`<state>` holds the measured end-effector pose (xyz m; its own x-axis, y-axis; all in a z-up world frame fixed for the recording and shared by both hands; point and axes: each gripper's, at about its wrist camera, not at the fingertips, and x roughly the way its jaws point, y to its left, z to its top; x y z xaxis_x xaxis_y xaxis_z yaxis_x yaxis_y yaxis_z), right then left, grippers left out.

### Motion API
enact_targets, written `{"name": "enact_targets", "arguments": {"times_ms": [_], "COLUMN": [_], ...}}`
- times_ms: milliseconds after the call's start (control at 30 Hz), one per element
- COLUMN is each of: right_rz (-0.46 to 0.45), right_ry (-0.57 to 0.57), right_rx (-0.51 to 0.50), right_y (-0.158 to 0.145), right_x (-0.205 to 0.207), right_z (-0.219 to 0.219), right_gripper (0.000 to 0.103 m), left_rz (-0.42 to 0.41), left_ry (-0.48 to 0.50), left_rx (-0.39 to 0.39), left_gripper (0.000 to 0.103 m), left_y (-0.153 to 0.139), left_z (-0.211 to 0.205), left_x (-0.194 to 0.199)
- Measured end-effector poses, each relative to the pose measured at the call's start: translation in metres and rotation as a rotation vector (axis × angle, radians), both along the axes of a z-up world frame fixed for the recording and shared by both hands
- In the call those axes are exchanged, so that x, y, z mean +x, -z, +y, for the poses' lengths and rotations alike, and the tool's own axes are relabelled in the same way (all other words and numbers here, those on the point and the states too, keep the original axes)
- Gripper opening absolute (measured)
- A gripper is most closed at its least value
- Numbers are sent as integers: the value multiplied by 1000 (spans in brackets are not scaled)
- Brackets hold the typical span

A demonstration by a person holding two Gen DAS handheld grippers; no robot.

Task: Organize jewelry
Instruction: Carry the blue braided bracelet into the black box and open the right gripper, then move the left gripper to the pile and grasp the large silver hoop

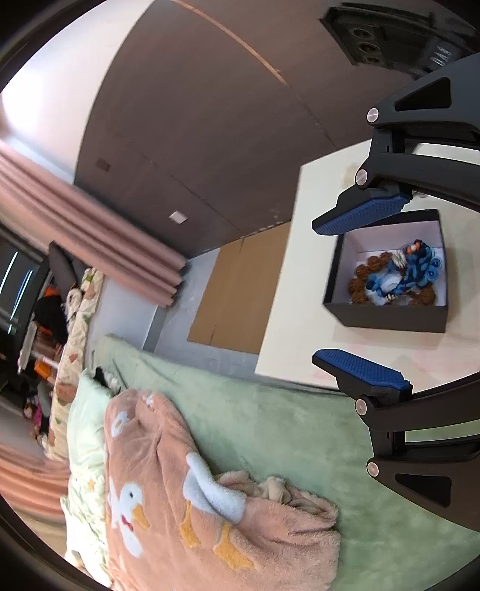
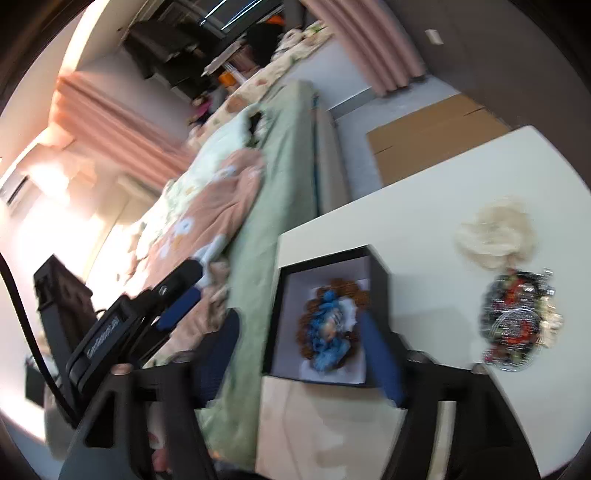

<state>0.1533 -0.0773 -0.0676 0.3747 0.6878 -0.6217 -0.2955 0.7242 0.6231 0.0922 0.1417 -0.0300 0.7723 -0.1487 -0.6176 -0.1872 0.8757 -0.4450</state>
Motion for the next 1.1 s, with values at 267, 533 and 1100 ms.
{"name": "enact_targets", "arguments": {"times_ms": [267, 533, 1100], "right_rz": [22, 64, 166], "right_ry": [149, 245, 359], "right_rx": [-24, -20, -64], "right_y": [-2, -1, 11], "right_x": [-8, -11, -24], "right_z": [-56, -103, -184], "right_gripper": [80, 80, 80], "left_rz": [4, 12, 15], "left_ry": [57, 144, 325], "left_rx": [9, 55, 147], "left_gripper": [65, 65, 65], "left_y": [-1, -2, 9], "left_z": [-23, -64, -154], "left_x": [-5, -10, -7]}}
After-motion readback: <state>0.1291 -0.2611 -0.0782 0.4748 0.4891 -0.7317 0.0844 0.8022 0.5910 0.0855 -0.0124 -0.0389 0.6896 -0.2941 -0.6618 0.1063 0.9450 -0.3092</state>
